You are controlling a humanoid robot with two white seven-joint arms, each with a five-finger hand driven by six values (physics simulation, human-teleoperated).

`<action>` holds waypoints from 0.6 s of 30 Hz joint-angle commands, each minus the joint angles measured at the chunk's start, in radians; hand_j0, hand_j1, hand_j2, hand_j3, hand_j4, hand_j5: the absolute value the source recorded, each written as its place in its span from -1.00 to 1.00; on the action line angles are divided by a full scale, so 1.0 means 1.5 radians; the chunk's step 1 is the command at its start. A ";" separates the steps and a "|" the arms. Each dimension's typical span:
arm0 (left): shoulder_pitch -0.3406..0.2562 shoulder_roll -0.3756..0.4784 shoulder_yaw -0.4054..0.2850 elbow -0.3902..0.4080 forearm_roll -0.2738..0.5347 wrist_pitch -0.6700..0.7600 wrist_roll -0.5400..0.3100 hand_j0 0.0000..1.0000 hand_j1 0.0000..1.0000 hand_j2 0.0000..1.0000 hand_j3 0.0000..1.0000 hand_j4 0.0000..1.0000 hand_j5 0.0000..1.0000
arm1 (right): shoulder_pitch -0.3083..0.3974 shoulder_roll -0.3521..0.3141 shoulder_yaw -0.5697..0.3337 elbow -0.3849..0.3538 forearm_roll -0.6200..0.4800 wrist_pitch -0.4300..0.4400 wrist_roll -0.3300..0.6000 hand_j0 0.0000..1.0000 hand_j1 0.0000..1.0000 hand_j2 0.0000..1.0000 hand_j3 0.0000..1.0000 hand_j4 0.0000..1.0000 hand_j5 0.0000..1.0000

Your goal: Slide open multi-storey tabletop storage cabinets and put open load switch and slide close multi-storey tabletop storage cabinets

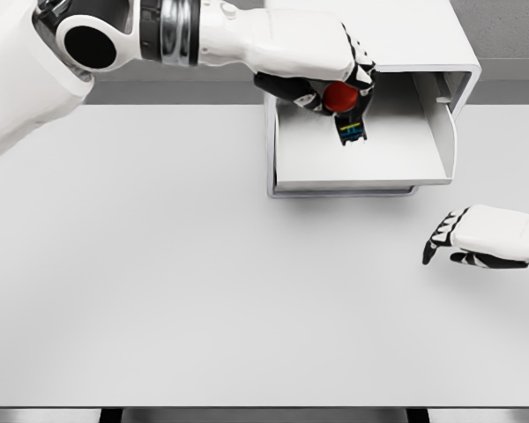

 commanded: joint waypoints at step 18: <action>0.001 -0.031 0.002 0.078 0.009 0.002 -0.015 1.00 1.00 1.00 1.00 1.00 1.00 | -0.001 0.000 0.008 0.000 -0.002 0.002 0.000 0.15 0.15 0.15 0.15 0.15 0.15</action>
